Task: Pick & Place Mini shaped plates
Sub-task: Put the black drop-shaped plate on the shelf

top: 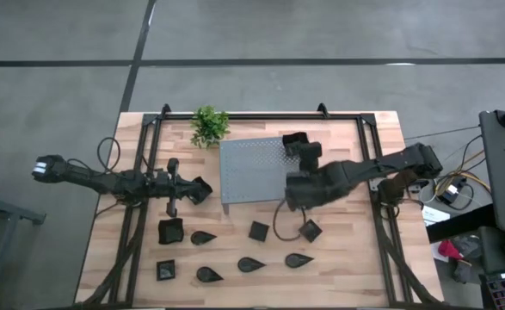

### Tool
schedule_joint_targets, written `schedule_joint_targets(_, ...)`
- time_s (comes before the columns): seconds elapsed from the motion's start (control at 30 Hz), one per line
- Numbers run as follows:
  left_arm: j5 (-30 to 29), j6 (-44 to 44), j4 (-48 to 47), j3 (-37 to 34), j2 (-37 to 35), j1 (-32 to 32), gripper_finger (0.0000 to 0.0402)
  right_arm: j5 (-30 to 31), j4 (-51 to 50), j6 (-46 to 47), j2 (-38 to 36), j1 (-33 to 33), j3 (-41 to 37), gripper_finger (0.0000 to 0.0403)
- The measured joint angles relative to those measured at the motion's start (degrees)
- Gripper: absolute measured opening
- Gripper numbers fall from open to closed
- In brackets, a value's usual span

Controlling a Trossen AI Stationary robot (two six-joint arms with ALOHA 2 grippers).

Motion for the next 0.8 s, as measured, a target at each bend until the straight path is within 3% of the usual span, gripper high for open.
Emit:
schedule_joint_targets(0.33, 0.00, 0.00, 0.00, 0.00, -0.02, -0.02, 0.0000, -0.19, 0.17, 6.53, 0.00, 9.36, 0.00, 0.0068)
schedule_joint_targets(0.5, 0.00, 0.00, 0.00, 0.00, 0.00, 0.00, 0.0000, -3.25, 2.69, 9.99, 0.35, 13.49, 0.00, 0.0070)
schedule_joint_targets(0.67, -0.02, 0.00, 0.00, 0.00, -0.02, 0.01, 0.0000, -6.24, 11.70, 12.94, 0.71, 16.32, -0.12, 0.0069)
schedule_joint_targets(0.8, 0.01, 0.00, 0.00, 0.00, -0.02, -0.01, 0.0000, -12.42, 20.66, 16.45, 1.63, 17.51, -0.11, 0.0064)
